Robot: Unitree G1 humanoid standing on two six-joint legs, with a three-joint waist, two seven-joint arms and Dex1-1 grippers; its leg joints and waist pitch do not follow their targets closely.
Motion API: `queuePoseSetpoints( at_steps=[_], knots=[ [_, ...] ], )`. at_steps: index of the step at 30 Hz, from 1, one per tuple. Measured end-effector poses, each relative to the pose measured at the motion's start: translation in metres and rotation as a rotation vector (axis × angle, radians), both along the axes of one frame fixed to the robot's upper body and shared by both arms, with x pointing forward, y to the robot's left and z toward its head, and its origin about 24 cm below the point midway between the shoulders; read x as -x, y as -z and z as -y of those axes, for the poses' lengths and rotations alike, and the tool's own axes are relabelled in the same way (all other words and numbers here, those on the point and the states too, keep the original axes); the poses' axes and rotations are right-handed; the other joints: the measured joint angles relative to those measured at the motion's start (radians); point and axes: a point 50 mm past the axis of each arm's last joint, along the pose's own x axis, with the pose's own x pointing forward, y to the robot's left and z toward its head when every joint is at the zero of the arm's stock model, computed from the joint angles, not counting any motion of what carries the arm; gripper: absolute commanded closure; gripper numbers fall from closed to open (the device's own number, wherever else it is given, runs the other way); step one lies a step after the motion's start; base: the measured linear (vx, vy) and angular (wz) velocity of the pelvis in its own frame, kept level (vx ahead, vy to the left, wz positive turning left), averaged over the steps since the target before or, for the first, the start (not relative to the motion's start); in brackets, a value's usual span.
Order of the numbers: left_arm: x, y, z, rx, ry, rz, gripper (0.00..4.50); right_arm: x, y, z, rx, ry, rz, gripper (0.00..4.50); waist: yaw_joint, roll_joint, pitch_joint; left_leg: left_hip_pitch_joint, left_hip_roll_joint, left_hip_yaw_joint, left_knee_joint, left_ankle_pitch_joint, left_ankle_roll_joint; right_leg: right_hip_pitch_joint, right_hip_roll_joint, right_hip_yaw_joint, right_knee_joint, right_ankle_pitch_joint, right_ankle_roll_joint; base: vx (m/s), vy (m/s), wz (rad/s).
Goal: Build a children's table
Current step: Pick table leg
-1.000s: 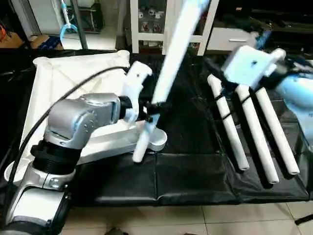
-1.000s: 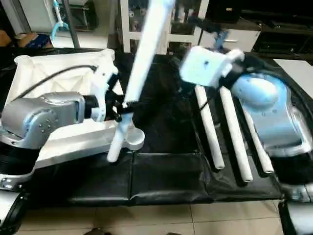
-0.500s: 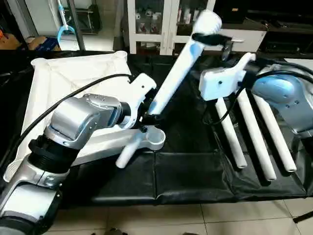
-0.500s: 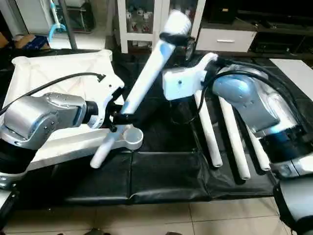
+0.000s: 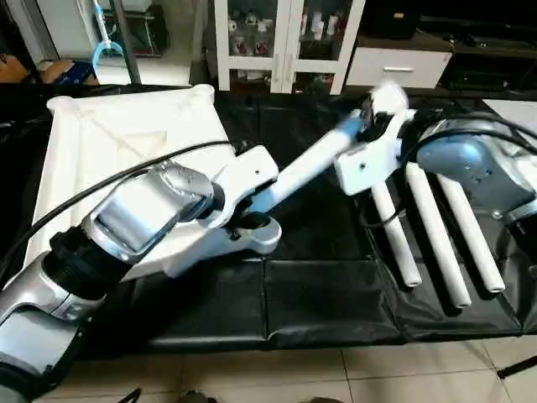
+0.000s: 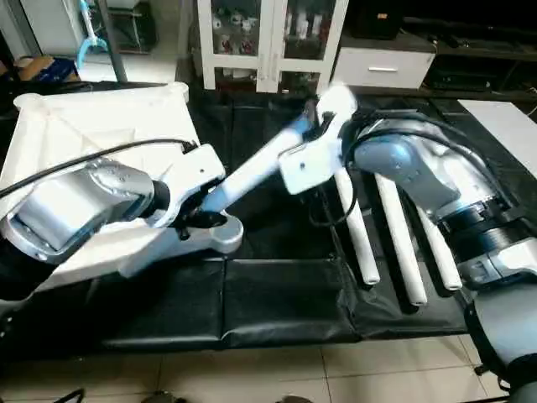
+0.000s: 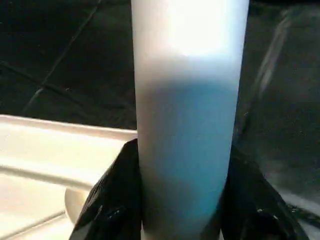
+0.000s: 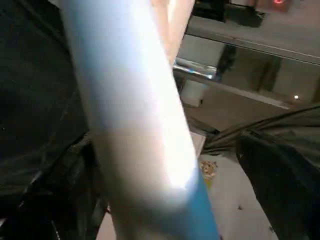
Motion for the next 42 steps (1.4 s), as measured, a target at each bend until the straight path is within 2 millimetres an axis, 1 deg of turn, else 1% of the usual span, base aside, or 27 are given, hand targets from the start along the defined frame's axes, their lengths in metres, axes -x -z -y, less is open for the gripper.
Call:
queuePoseSetpoints(
  at_steps=[2,4,6,7,9,12,14,16,17,18,19,21,24,25,27,30,31,33,35,36,37,40,42],
  knots=[
    [-0.002,-0.002,0.001,-0.010,0.003,0.010,2.85,0.001,0.003,0.000,0.010,0.004,-0.016,0.65,0.004,0.000,0.000,0.000,0.000,0.000,0.000,0.000,0.000,0.000,0.000,0.000,0.000,0.000,0.000,0.000,0.000,0.00],
    [-0.004,-0.006,0.002,-0.013,0.005,0.032,2.85,0.002,0.012,0.001,0.018,0.008,-0.047,0.89,0.007,-0.001,0.000,0.000,0.000,0.000,0.001,0.000,0.000,0.000,0.000,0.000,0.000,0.000,0.000,0.000,0.000,0.00],
    [-0.005,-0.006,0.002,-0.026,0.006,0.043,2.85,0.003,0.018,0.002,0.028,0.011,-0.066,0.95,0.007,-0.001,0.000,0.000,0.000,0.000,0.001,0.000,0.000,0.000,-0.001,0.000,0.000,0.000,0.000,0.000,0.000,0.00],
    [-0.005,-0.005,0.003,-0.038,0.010,0.046,2.85,0.003,0.019,0.002,0.037,0.013,-0.074,1.09,0.006,-0.001,0.000,0.000,0.000,0.000,0.002,0.000,0.000,0.000,-0.001,0.000,0.000,0.000,-0.001,0.000,0.000,0.00],
    [-0.005,-0.005,0.003,-0.048,0.015,0.050,2.85,0.003,0.019,0.003,0.045,0.017,-0.083,1.32,0.005,-0.001,0.000,0.000,0.000,0.000,0.002,0.000,0.000,0.000,0.000,0.000,0.000,0.000,-0.001,0.000,0.000,0.00],
    [-0.006,-0.007,0.003,-0.069,0.025,0.070,2.85,0.003,0.022,0.005,0.052,0.026,-0.094,1.45,0.006,-0.001,0.000,0.000,0.000,0.000,0.002,0.000,0.000,0.000,0.000,0.000,0.001,0.000,-0.001,0.000,0.000,0.00],
    [-0.006,-0.007,0.002,-0.085,0.035,0.081,2.85,0.004,0.025,0.006,0.053,0.030,-0.107,1.80,0.005,-0.001,0.000,0.000,0.000,0.000,0.002,0.000,0.000,0.000,0.000,0.000,0.001,0.000,-0.001,0.000,0.000,0.00],
    [-0.005,-0.006,0.002,-0.097,0.045,0.083,2.85,0.005,0.027,0.007,0.055,0.033,-0.115,1.84,0.004,-0.001,0.000,0.000,0.000,0.000,0.002,0.000,0.000,0.000,-0.001,0.000,0.001,0.000,-0.001,0.000,0.000,0.00],
    [-0.005,-0.006,0.002,-0.102,0.047,0.088,2.85,0.004,0.027,0.007,0.055,0.036,-0.115,2.03,0.004,-0.001,0.000,0.000,0.000,0.000,0.002,0.000,0.001,0.000,0.000,0.000,0.001,0.000,-0.001,0.000,0.000,0.00],
    [-0.005,-0.007,0.002,-0.104,0.048,0.092,2.85,0.004,0.027,0.007,0.054,0.037,-0.115,2.03,0.004,-0.001,0.000,0.000,0.000,0.000,0.002,0.000,0.001,0.000,0.000,0.000,0.001,0.000,-0.001,0.000,0.000,0.00],
    [-0.006,-0.007,0.002,-0.108,0.050,0.100,2.85,0.004,0.027,0.007,0.054,0.038,-0.115,2.21,0.004,-0.001,0.000,0.000,0.000,0.000,0.002,0.000,0.001,0.000,0.000,0.000,0.001,0.000,-0.001,0.000,0.000,0.00],
    [-0.004,-0.009,0.002,-0.115,0.058,0.110,2.85,0.005,0.026,0.007,0.055,0.040,-0.119,2.25,0.004,-0.001,0.000,0.000,0.000,0.000,0.002,-0.001,0.001,0.000,0.000,0.000,0.001,0.000,-0.001,0.000,0.000,0.00],
    [-0.004,-0.011,0.001,-0.119,0.067,0.131,2.85,0.004,0.025,0.008,0.051,0.043,-0.119,2.54,0.004,-0.001,0.000,0.000,0.000,0.000,0.002,-0.001,0.001,0.000,0.000,0.000,0.001,0.000,-0.001,0.000,0.000,0.00],
    [-0.005,-0.012,0.001,-0.115,0.072,0.142,2.50,0.004,0.024,0.008,0.047,0.048,-0.119,2.58,0.005,-0.001,0.000,0.000,0.000,0.000,0.002,-0.001,0.001,0.000,0.000,0.000,0.001,0.000,-0.001,0.000,0.000,0.00],
    [-0.005,-0.016,0.001,-0.099,0.078,0.156,2.15,0.004,0.023,0.009,0.038,0.055,-0.118,2.60,0.005,-0.001,0.000,0.000,0.000,0.000,0.002,-0.001,0.001,0.000,0.000,0.000,0.001,0.000,-0.001,0.000,0.000,0.00],
    [-0.004,-0.032,0.001,-0.037,0.107,0.204,2.06,0.003,0.025,0.012,0.025,0.075,-0.141,2.65,0.004,0.000,0.000,0.000,0.000,0.000,0.002,-0.001,0.001,0.000,-0.001,0.000,0.001,0.000,-0.001,0.000,0.000,0.00],
    [-0.003,-0.035,0.002,-0.026,0.115,0.212,1.82,0.003,0.025,0.012,0.025,0.077,-0.143,2.65,0.004,0.000,0.000,0.000,0.000,0.000,0.002,-0.001,0.001,0.000,-0.001,0.000,0.001,0.000,-0.001,0.000,0.000,0.00],
    [-0.002,-0.040,0.002,-0.002,0.122,0.224,1.71,0.004,0.027,0.012,0.041,0.077,-0.155,2.66,0.004,0.000,0.000,0.000,0.000,0.000,0.002,-0.001,0.001,0.000,0.000,0.000,0.001,0.000,-0.001,0.000,0.000,0.00],
    [-0.002,-0.050,0.001,0.030,0.120,0.257,1.55,0.006,0.035,0.014,0.057,0.078,-0.188,2.66,0.004,0.000,0.000,0.000,0.000,0.000,0.002,-0.001,0.001,0.000,0.000,0.000,0.001,0.000,-0.001,0.000,0.000,0.00],
    [-0.003,-0.054,0.000,0.042,0.118,0.268,1.55,0.006,0.039,0.014,0.060,0.080,-0.201,2.66,0.004,0.000,0.000,0.000,0.000,0.000,0.002,-0.001,0.001,0.000,0.000,0.000,0.001,0.000,-0.001,0.000,0.000,0.00],
    [-0.003,-0.057,0.000,0.066,0.118,0.274,1.34,0.007,0.042,0.014,0.059,0.083,-0.208,2.66,0.004,0.000,0.000,0.000,0.000,0.000,0.002,-0.001,0.001,0.000,-0.001,0.000,0.001,0.000,-0.001,0.000,0.000,0.00],
    [-0.001,-0.077,0.007,0.241,0.152,0.312,1.31,0.006,0.043,0.015,0.051,0.099,-0.216,2.66,0.004,0.000,0.000,0.000,0.000,0.000,0.003,-0.001,0.001,0.001,-0.001,0.000,0.001,0.001,-0.001,0.000,0.000,0.00],
    [-0.002,-0.086,0.005,0.325,0.142,0.319,1.31,0.005,0.044,0.016,0.044,0.119,-0.222,2.66,0.002,0.000,0.000,0.000,0.000,0.000,0.003,-0.001,0.001,0.000,-0.001,0.000,0.001,0.001,-0.001,0.000,0.000,0.00]
  ],
)
